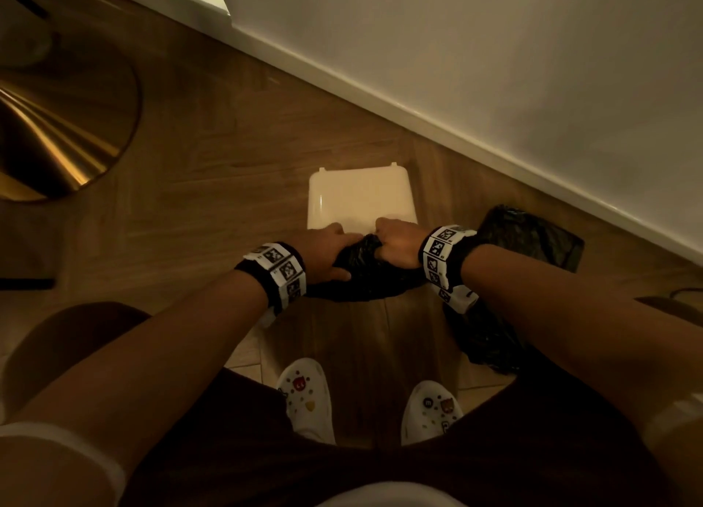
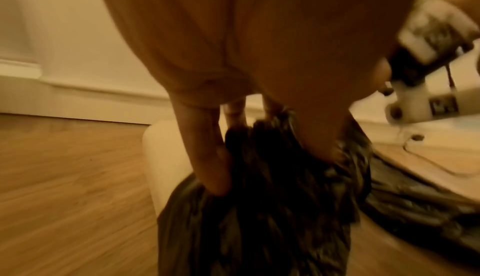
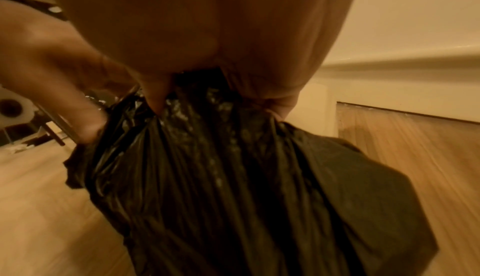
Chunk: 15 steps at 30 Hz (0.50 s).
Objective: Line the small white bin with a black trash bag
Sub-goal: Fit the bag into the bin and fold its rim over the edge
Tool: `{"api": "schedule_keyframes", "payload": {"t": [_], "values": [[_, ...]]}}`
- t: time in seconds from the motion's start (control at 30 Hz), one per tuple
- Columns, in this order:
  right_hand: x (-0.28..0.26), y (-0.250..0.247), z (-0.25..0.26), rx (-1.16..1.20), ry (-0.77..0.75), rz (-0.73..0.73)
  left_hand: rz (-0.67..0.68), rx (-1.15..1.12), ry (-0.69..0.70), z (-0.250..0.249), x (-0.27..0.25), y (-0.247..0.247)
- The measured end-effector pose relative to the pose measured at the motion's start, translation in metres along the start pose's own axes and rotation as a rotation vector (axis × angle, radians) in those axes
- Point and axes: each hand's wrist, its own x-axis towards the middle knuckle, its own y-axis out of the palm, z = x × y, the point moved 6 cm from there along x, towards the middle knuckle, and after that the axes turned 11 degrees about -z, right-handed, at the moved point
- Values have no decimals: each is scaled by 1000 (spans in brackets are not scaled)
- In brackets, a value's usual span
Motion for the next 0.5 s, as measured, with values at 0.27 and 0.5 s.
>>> {"api": "schedule_keyframes", "payload": {"t": [0.27, 0.5], "values": [[1, -10, -2, 115, -43, -197, -146, 6, -146, 8, 10, 14], [-7, -10, -16, 90, -116, -76, -176, -95, -258, 3, 14, 3]]}}
